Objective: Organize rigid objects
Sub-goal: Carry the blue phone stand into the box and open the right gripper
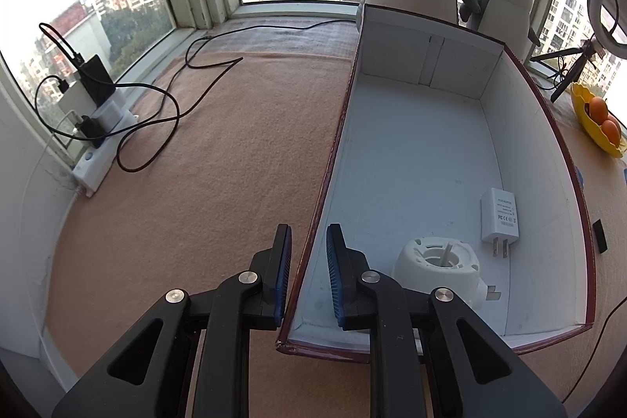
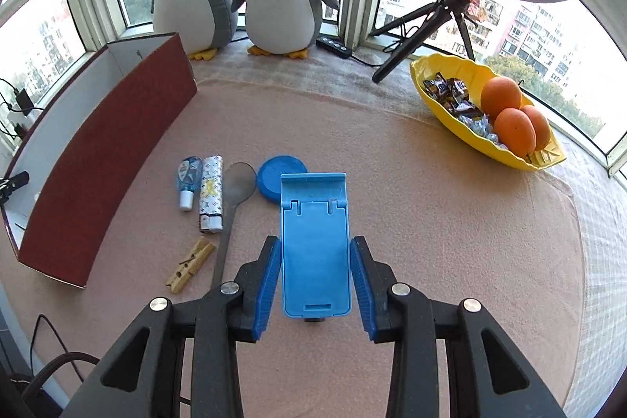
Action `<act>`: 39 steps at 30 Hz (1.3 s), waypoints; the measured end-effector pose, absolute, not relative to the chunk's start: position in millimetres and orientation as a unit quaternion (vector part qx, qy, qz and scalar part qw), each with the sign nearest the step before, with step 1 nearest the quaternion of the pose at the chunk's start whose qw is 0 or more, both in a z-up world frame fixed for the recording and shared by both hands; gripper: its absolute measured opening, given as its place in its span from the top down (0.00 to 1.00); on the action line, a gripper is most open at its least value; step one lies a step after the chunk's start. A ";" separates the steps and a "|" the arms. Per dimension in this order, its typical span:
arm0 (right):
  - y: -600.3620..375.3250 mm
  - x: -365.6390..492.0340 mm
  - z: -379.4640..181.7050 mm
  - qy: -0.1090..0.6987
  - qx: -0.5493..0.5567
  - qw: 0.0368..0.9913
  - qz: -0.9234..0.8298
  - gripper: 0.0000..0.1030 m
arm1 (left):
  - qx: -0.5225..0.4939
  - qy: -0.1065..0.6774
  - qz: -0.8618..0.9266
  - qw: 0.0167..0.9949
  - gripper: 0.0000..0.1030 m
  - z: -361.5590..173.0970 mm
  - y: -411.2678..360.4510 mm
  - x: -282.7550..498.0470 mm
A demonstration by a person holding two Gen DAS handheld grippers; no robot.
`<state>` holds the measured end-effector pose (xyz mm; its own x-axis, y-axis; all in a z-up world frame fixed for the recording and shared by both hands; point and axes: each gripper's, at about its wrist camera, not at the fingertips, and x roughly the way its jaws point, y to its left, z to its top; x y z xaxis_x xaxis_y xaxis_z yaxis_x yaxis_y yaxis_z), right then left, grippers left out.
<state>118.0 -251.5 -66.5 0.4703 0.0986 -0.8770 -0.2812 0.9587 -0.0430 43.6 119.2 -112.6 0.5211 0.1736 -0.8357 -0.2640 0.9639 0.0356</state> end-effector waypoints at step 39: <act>2.0 94.0 -54.2 0.472 -0.173 0.805 0.314 0.68 | -0.054 0.466 0.127 0.874 0.91 -112.2 121.8 42.1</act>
